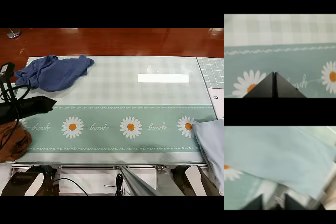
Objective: Fold the shirts.
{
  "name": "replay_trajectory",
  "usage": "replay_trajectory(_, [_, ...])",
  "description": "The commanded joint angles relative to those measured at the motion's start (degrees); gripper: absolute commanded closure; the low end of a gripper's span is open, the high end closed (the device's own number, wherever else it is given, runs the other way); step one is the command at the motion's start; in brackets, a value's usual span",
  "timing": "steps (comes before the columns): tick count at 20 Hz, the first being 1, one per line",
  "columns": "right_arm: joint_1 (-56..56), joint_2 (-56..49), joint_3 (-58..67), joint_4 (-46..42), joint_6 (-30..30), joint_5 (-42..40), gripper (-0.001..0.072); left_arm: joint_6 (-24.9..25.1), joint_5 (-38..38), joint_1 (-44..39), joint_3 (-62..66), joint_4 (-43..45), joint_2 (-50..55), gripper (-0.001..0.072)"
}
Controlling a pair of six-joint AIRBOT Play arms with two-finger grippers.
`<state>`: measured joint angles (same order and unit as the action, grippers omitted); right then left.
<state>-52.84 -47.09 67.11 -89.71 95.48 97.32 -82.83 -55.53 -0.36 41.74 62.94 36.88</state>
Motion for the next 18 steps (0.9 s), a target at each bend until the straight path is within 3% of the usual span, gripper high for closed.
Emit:
replay_trajectory(1, [8.5, -2.0, 3.1, 24.1, -4.3, -12.8, 0.0683, 0.8, 7.3, 0.0, 5.1, -1.4, 3.8, 0.0692])
replay_trajectory(2, [14.1, -3.6, 4.3, 30.9, -5.2, -17.3, 0.0684, 1.7, 6.3, -0.3, 9.8, -3.0, 7.3, 0.0692])
replay_trajectory(4, [28.9, -7.1, 6.1, 33.3, -6.2, -24.8, 0.0684, 5.2, 1.7, -3.1, 21.7, -4.7, 16.9, 0.0692])
replay_trajectory(7, [51.3, -13.0, 6.0, 22.6, -5.8, -31.1, 0.0684, 7.8, -7.7, -9.3, 33.3, -4.4, 28.1, 0.0692])
replay_trajectory(9, [62.0, -18.5, 6.0, 9.2, -1.5, -30.4, 0.0683, 4.2, -7.9, -12.0, 31.8, 1.5, 32.2, 0.0692])
replay_trajectory(11, [67.2, -24.2, 5.5, -2.4, 4.1, -26.0, 0.0684, -0.9, -8.5, -12.0, 27.6, 5.7, 35.0, 0.0691])
replay_trajectory(12, [68.3, -26.8, 4.7, -5.3, 5.5, -24.8, 0.0684, -0.9, -8.5, -11.5, 25.6, 5.7, 35.7, 0.0691])
replay_trajectory(18, [68.4, -31.3, 4.0, -4.9, 6.3, -24.9, 0.0684, -0.8, -8.6, -8.5, 23.6, 5.7, 36.0, 0.0691])
